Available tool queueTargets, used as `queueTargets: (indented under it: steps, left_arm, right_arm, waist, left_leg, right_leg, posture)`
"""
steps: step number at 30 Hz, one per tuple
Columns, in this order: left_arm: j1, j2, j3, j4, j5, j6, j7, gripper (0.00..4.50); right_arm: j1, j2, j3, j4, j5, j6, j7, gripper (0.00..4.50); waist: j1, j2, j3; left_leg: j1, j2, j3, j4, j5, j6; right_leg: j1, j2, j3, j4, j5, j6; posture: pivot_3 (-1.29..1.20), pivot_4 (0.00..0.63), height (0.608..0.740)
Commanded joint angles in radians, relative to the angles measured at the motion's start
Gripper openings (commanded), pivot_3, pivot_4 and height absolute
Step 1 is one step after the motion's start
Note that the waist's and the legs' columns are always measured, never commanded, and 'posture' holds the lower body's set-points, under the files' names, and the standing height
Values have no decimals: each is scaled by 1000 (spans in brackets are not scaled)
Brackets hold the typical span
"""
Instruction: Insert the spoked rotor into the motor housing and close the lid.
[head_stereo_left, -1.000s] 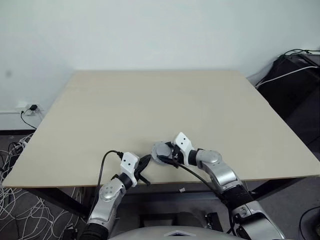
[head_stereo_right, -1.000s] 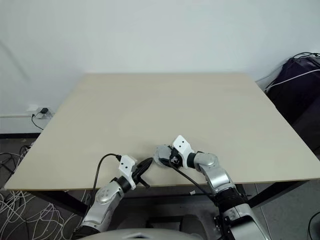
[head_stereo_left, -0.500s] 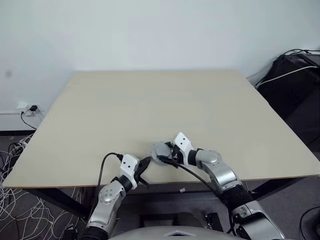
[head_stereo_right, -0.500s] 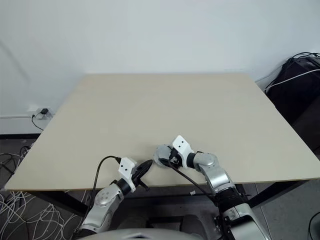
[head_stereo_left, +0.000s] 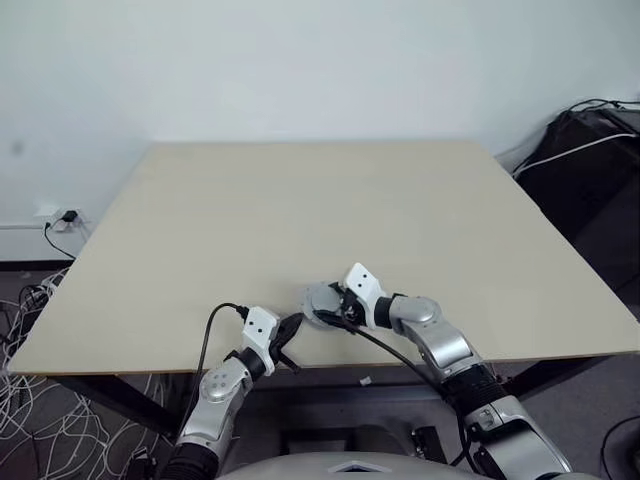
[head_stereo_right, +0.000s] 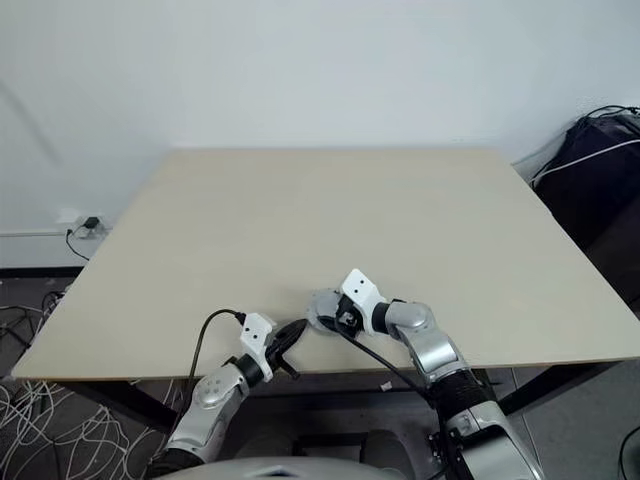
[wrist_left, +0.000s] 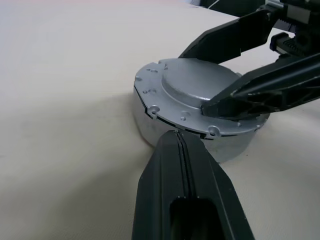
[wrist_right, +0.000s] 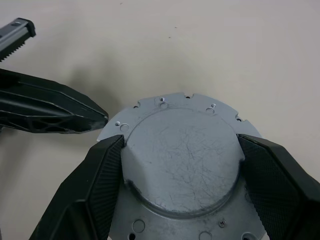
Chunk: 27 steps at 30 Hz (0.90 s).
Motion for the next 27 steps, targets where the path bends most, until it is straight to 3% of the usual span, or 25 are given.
queueTargets:
  steps: [1, 14, 27]
  left_arm:
    - [1, -8, 7, -17, -2, -35, -6, 0]
    - [-1, -18, 9, 31, 5, -77, -4, 0]
    - [16, -17, 1, -43, 1, -32, 6, 0]
  right_arm:
    - [-1, 3, -22, 14, 2, 50, -19, 3282]
    - [-20, -24, 7, 27, -24, 55, -5, 3282]
    - [-32, -41, 4, 34, -12, 71, 28, 3282]
  waist:
    - [0, 0, 0]
    - [4, 2, -1]
    - [12, 2, -2]
  left_leg:
    - [0, 0, 0, 0, 0, 0]
    - [0, 0, 0, 0, 0, 0]
    - [0, 0, 0, 0, 0, 0]
  right_leg:
    - [0, 0, 0, 0, 0, 0]
    - [0, -1, 0, 0, 0, 0]
    - [0, -1, 0, -1, 0, 0]
  posture:
    - [0, 0, 740]
    - [0, 0, 740]
    - [0, 0, 740]
